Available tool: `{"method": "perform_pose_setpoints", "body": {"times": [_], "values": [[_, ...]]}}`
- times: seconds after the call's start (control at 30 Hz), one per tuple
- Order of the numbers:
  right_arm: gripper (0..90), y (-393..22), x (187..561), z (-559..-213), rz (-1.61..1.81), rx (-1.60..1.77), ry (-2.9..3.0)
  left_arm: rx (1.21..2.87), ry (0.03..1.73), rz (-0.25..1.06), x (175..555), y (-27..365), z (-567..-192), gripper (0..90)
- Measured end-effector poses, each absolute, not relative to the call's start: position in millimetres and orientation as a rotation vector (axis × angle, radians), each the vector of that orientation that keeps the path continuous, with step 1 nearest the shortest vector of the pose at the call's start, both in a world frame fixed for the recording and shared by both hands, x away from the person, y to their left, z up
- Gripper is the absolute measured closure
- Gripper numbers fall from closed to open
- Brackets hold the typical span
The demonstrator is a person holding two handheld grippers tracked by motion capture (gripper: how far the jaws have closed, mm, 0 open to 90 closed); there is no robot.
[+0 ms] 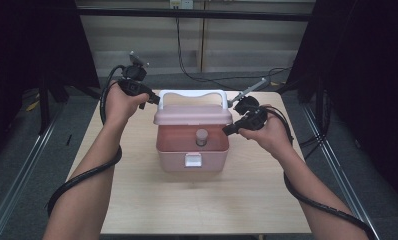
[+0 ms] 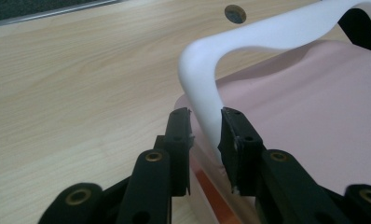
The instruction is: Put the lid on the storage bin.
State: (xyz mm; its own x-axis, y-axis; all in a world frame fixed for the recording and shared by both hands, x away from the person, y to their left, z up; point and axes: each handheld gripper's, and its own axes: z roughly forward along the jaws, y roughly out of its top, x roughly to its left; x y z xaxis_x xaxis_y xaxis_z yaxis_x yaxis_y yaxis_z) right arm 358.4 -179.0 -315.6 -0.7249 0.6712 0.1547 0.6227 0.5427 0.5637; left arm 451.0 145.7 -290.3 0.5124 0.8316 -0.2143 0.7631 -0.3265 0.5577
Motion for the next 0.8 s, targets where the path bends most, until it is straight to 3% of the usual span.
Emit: {"method": "perform_pose_setpoints", "body": {"times": [0.23,0.43,0.8], "values": [[90.0,-178,353,-321,0.930,1.119,2.698,2.121,1.310,0.180,449,156,-299,57.6],[90.0,-178,349,-328,0.928,1.109,2.708,2.085,1.332,0.217,447,164,-309,40.4],[90.0,-179,345,-334,0.947,1.108,2.718,2.078,1.349,0.219,444,175,-330,32.5]]}}
